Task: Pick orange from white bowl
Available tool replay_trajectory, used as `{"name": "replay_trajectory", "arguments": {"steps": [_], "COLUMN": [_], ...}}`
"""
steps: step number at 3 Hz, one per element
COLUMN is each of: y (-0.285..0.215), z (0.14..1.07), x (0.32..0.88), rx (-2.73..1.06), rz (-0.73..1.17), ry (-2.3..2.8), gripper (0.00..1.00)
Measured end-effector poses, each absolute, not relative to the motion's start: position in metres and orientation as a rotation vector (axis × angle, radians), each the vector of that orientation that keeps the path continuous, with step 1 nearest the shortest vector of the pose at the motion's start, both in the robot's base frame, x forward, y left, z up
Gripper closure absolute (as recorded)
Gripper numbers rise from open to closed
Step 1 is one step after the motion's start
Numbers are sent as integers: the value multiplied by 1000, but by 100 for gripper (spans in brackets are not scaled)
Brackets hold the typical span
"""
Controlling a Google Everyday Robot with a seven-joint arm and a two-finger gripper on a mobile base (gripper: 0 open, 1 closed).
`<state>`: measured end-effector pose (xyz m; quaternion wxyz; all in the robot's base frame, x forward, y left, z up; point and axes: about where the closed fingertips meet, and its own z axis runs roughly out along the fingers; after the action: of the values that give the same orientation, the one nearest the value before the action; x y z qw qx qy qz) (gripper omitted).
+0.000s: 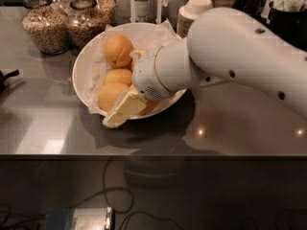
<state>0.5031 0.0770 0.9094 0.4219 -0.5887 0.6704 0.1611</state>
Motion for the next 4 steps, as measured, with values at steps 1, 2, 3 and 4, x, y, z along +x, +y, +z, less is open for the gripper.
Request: {"name": "replay_trajectory", "arguments": {"steps": [1,2,3,4], "y": [77,70,59,59], "z": [912,910,908,907], "x": [503,502,500,500], "rx": [-1474,-1449,-1405,-1404], "rz": [404,412,423,424], "ry": [1679,1685,1684,1684], "gripper": [0,0,0,0]}}
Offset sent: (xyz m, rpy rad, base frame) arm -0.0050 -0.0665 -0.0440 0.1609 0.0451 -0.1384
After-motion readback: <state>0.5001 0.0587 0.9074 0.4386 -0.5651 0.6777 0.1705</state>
